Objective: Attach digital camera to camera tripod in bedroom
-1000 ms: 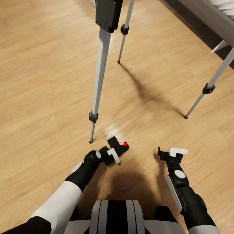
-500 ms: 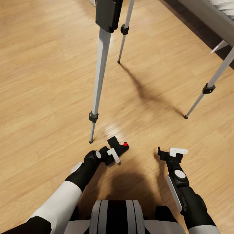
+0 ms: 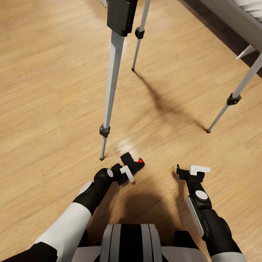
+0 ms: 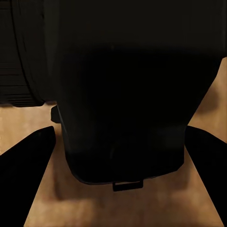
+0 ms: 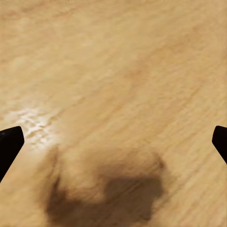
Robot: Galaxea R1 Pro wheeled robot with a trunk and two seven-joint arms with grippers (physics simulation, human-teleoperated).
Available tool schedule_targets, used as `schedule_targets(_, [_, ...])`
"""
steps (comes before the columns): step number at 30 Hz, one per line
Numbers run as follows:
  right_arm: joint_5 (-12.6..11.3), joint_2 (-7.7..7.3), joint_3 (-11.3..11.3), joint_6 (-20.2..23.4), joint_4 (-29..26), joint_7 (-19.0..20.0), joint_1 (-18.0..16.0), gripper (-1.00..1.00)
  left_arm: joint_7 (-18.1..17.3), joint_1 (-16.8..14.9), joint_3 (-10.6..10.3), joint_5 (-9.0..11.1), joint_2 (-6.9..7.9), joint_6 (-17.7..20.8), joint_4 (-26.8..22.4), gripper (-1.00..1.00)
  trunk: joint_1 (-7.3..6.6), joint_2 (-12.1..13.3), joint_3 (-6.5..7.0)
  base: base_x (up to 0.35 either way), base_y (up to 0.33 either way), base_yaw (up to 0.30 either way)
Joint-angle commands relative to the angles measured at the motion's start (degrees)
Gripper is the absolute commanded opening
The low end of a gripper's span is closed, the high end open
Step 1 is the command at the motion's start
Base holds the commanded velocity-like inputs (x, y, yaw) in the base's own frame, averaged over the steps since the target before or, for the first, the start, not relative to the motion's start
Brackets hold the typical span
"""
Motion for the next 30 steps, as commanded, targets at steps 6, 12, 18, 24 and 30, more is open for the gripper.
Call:
schedule_targets(6, [0.05, -0.03, 0.07, 0.38, -0.09, -0.23, -0.01, 1.0, -0.31, -0.01, -0.04, -0.1, -0.01, 0.26, -0.2, -1.0, -0.01, -0.01, -0.03, 0.0, 0.0, 0.0])
schedule_targets(12, [0.05, -0.03, 0.07, 0.38, -0.09, -0.22, -0.01, 1.0, -0.31, -0.01, -0.04, 0.03, -0.01, 0.23, -0.28, -1.0, -0.01, -0.01, -0.03, 0.0, 0.0, 0.0])
schedule_targets(18, [0.05, -0.03, 0.09, 0.38, -0.12, -0.21, -0.01, 1.0, -0.31, -0.01, -0.04, 0.12, -0.01, 0.25, -0.34, -1.0, -0.01, -0.01, -0.02, 0.0, 0.0, 0.0])
schedule_targets(24, [0.05, -0.03, 0.09, 0.38, -0.13, -0.21, -0.01, 1.0, -0.31, -0.01, 0.02, 0.22, -0.01, 0.23, -0.37, -1.0, -0.01, -0.01, 0.22, 0.0, 0.0, 0.0])
schedule_targets(30, [0.05, -0.03, 0.12, 0.38, -0.1, -0.22, -0.01, 1.0, -0.24, -0.01, 0.09, 0.28, -0.01, 0.17, -0.38, -1.0, -0.01, -0.01, 0.71, 0.0, 0.0, 0.0])
